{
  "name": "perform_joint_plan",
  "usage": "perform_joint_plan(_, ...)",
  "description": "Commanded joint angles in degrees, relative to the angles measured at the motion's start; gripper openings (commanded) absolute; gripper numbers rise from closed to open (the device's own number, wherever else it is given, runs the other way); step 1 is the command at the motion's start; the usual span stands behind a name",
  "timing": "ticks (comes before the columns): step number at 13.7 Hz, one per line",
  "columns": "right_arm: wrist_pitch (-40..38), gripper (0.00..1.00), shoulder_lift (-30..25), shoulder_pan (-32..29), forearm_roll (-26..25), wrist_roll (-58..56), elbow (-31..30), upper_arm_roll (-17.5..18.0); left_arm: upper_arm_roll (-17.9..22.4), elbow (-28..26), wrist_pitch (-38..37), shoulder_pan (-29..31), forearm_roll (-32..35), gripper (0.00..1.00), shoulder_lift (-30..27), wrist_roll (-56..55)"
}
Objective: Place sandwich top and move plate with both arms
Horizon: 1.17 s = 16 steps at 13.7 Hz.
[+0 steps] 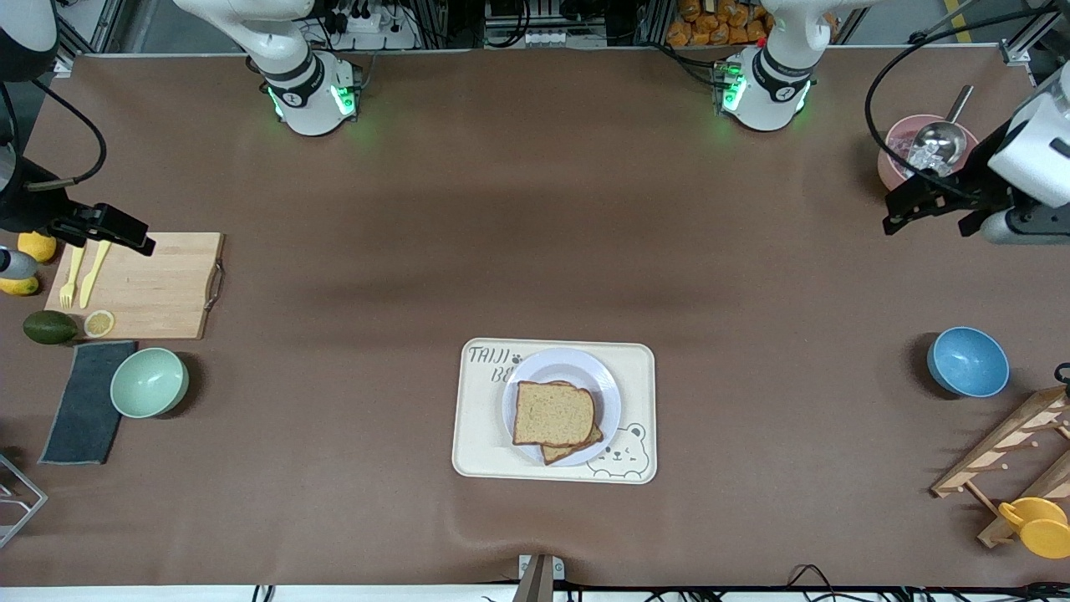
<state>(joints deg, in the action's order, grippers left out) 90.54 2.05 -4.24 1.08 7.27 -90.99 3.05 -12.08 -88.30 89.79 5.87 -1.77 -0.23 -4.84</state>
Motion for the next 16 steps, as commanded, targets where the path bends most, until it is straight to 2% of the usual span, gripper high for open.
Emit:
perform_joint_plan(1,-0.46,1.00,0.15,-0.77,0.86,0.11,0.46,0.64,6.77,2.16,-2.95,-7.08,0.99,1.00,0.32,-1.58)
perform_joint_plan(16,-0.19,1.00,0.15,-0.68,0.94,0.11,0.46,0.64,7.51,3.57,-2.96,-7.11,0.98,1.00,0.50,0.00)
